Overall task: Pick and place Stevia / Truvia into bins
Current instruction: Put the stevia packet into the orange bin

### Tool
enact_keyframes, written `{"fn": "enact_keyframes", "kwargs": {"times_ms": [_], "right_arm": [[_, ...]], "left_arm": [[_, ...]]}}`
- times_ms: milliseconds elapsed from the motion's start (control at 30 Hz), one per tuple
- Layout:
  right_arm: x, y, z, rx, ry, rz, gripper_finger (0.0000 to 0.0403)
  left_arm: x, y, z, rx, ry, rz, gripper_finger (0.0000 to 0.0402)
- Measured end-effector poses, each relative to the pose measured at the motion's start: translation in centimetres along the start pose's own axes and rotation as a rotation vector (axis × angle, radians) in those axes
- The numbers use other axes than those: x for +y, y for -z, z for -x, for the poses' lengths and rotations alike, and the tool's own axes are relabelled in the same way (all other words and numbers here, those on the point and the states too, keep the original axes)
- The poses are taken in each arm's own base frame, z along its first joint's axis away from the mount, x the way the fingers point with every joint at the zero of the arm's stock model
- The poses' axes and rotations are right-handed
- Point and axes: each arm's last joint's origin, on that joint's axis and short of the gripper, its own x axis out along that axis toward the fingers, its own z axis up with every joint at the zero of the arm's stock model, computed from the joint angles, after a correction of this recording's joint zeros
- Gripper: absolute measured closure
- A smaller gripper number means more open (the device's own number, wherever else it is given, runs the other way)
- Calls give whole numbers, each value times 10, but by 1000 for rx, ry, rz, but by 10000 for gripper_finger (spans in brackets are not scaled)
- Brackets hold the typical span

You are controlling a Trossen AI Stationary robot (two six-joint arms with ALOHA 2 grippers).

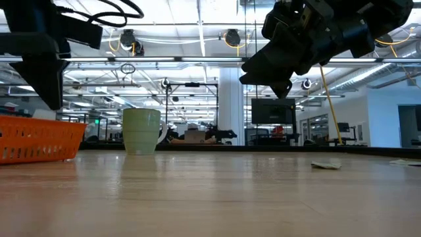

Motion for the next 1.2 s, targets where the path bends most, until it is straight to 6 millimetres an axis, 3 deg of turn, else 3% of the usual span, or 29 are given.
{"fn": "enact_keyframes", "kwargs": {"times_ms": [200,467,767,933,1200], "right_arm": [[0,0,0,0,-2,0,277],[2,3,0,47,-50,-38,277],[-6,45,11,486,77,-210,277],[-7,54,27,616,210,-298,277],[-8,51,78,757,414,-383,277]], "left_arm": [[4,-6,-1,-126,-93,-51,236],[-9,-32,0,-353,-14,-148,245],[-23,-64,11,-599,168,-233,254],[-19,-69,10,-604,159,-233,254],[-12,-75,6,-583,148,-196,254]]}}
